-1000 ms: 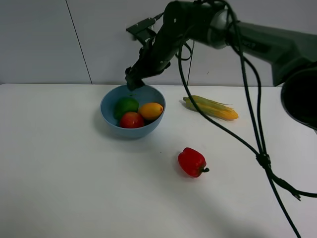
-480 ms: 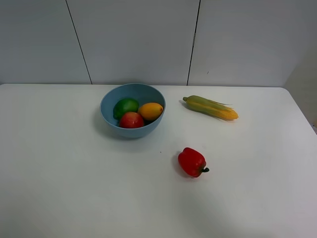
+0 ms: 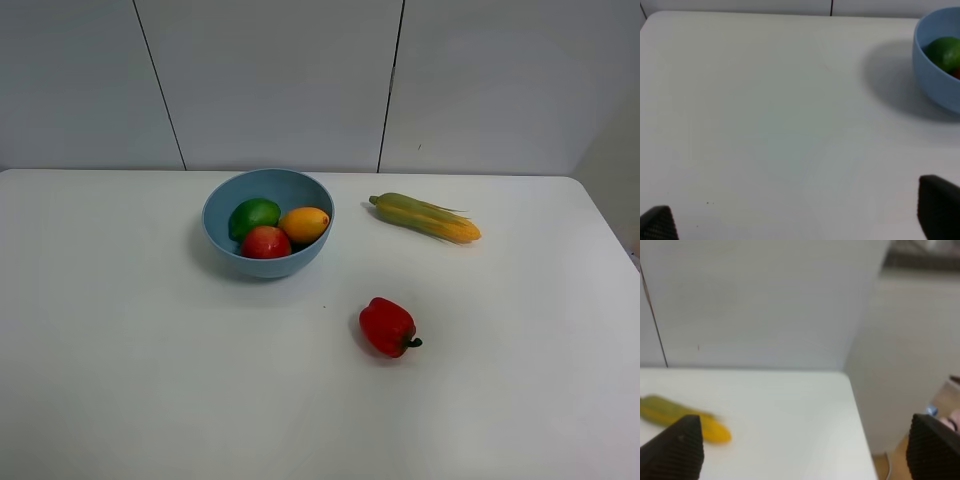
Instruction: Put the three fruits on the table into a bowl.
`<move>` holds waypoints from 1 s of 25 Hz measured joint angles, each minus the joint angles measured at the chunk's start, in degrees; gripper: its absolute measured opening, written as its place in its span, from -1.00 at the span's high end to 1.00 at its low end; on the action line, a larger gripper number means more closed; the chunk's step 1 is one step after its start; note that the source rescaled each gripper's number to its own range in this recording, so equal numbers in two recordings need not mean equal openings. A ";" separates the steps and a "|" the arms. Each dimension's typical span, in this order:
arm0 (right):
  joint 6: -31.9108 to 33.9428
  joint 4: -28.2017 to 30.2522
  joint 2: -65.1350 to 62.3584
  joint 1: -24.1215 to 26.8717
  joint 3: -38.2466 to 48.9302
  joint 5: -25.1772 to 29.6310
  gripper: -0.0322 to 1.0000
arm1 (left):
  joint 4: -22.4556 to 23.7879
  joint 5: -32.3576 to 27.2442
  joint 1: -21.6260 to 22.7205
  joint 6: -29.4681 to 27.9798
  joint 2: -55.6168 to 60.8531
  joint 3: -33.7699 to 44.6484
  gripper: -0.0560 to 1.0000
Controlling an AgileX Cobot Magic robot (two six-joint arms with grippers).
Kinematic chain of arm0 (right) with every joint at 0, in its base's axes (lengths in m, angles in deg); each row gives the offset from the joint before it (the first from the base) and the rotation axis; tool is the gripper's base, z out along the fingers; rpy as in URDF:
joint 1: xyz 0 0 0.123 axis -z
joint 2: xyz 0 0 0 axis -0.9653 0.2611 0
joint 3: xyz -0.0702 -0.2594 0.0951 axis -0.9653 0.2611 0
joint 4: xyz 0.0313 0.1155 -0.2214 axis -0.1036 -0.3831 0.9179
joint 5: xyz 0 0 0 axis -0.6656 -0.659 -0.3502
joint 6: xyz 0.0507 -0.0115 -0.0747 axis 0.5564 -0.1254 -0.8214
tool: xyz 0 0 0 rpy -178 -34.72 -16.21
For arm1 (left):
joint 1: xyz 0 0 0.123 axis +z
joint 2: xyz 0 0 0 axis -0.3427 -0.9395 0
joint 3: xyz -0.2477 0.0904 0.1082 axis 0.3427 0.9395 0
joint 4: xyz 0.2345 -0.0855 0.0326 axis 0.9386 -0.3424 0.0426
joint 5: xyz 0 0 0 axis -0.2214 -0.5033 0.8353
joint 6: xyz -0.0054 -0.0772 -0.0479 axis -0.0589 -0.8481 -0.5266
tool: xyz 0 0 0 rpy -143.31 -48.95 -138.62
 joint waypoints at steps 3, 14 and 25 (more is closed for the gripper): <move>3.73 0.45 -10.96 0.15 10.74 1.94 -0.03 | 0.00 0.00 0.00 0.00 0.00 0.00 -0.75; 4.82 0.97 -31.05 0.15 25.12 13.15 -0.03 | 0.00 0.00 0.00 0.00 0.00 0.00 -0.75; 5.20 1.03 -31.99 -5.13 25.65 13.53 -0.03 | 0.00 0.00 0.00 0.00 0.00 0.00 -0.75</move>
